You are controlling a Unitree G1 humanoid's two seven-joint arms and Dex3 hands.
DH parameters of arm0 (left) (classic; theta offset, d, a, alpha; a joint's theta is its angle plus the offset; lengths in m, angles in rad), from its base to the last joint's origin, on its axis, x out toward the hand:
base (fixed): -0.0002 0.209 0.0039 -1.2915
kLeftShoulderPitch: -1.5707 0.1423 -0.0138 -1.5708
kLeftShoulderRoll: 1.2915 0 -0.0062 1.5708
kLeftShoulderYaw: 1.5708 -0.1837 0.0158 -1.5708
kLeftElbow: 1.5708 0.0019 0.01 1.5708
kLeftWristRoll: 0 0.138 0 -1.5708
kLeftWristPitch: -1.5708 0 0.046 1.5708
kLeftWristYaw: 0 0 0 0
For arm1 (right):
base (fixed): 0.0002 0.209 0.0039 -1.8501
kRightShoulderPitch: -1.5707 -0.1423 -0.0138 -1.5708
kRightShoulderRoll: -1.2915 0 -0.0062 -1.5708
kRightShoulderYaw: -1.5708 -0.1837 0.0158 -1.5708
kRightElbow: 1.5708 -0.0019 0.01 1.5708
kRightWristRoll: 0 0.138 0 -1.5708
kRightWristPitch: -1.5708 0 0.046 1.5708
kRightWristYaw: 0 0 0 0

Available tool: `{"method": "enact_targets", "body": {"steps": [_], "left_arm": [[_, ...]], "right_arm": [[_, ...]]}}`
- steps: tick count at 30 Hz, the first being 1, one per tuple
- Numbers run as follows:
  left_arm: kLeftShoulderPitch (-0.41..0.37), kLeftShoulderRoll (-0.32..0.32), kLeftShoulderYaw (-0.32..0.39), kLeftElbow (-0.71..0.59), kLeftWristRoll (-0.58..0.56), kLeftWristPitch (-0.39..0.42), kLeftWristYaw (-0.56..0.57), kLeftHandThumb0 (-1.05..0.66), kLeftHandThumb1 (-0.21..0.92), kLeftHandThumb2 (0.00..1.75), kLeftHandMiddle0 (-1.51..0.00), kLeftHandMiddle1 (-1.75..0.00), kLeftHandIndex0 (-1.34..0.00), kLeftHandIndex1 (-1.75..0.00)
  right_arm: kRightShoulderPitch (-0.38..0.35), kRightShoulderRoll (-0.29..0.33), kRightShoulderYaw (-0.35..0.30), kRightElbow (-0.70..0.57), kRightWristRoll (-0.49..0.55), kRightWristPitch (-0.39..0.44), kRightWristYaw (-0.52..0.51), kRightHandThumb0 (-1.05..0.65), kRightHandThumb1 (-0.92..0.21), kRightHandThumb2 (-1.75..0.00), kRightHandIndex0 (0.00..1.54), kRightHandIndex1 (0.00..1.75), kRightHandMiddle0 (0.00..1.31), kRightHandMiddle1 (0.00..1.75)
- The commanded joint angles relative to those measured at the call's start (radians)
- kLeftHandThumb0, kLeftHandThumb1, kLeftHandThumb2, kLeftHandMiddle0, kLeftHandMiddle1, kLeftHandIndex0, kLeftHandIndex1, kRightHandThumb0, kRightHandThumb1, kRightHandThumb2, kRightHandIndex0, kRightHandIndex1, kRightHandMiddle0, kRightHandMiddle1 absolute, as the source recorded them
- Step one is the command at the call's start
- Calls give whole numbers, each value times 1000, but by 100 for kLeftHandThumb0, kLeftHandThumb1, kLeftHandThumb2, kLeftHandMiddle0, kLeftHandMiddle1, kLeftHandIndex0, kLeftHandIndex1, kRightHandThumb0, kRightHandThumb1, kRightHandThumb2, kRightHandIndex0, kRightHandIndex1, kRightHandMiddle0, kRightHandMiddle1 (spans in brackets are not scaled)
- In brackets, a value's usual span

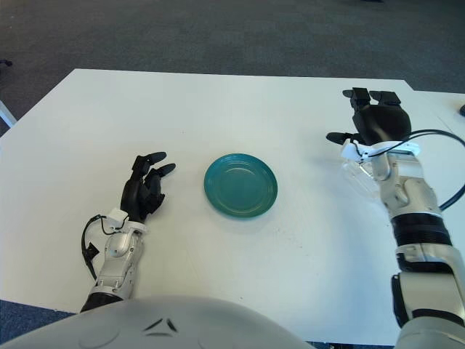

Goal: Put the bottle into the plate.

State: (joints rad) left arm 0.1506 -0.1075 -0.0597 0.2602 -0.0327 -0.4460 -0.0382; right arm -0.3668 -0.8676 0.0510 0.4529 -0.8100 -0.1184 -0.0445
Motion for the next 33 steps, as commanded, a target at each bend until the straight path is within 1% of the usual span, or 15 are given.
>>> {"method": "enact_targets", "body": {"steps": [1, 4, 7, 12, 15, 17, 19, 21, 23, 25, 27, 29, 33], "left_arm": [[53, 8, 12, 62, -21, 1, -14, -59, 89, 66, -38, -74, -10, -106], [58, 9, 18, 63, -16, -9, -16, -59, 90, 63, -37, -73, -9, -106], [58, 10, 21, 64, -19, -11, -22, -58, 91, 62, -37, -72, -8, -106], [62, 13, 26, 61, -26, -13, -34, -57, 91, 61, -36, -71, -8, -106], [63, 17, 32, 58, -31, -12, -40, -57, 90, 61, -36, -70, -8, -105], [68, 21, 39, 54, -34, -9, -41, -56, 90, 62, -35, -69, -8, -105], [65, 29, 50, 66, -46, -24, -52, -55, 89, 64, -36, -69, -10, -106], [58, 38, 59, 80, -59, -35, -70, -55, 88, 66, -35, -68, -11, -106], [56, 42, 64, 84, -65, -38, -80, -55, 88, 68, -35, -67, -12, -106], [53, 47, 71, 91, -78, -48, -97, -55, 88, 69, -35, -67, -12, -107], [47, 53, 78, 108, -93, -70, -122, -55, 89, 70, -35, -66, -12, -107], [49, 64, 80, 106, -81, -53, -120, -54, 90, 71, -34, -63, -11, -107], [52, 79, 81, 93, -62, -18, -110, -54, 92, 74, -33, -58, -7, -106]], "right_arm": [[-31, -39, 28, 27, -2, 33, 71, -105, -92, -58, 0, 0, 0, 1], [-51, -52, 47, 59, -13, 63, 93, -105, -92, -58, 0, 0, 0, 0], [-56, -58, 59, 80, -11, 79, 92, -105, -92, -59, 0, 0, 0, 0], [-50, -64, 68, 102, 0, 100, 80, -105, -92, -60, 0, 0, 0, 0], [-44, -65, 69, 94, 5, 111, 82, -105, -92, -61, 0, 0, 0, 0], [-22, -69, 62, 72, 14, 119, 91, -105, -92, -62, 0, 0, 0, 0], [3, -71, 55, 39, 21, 129, 98, -105, -92, -63, 0, 0, 0, 0], [56, -74, 33, -36, 32, 146, 105, -105, -92, -64, 0, 0, 0, 0], [80, -75, 23, -76, 36, 160, 112, -105, -92, -65, 0, 0, 0, 0], [132, -78, -5, -164, 43, 181, 127, -105, -92, -65, 0, 0, 0, 0], [175, -80, -36, -230, 60, 182, 131, -105, -92, -65, 0, 0, 0, 0], [197, -79, -58, -267, 80, 179, 137, -105, -92, -66, 0, 0, 0, 0], [211, -73, -78, -291, 101, 182, 149, -105, -92, -65, 0, 0, 0, 0]]}}
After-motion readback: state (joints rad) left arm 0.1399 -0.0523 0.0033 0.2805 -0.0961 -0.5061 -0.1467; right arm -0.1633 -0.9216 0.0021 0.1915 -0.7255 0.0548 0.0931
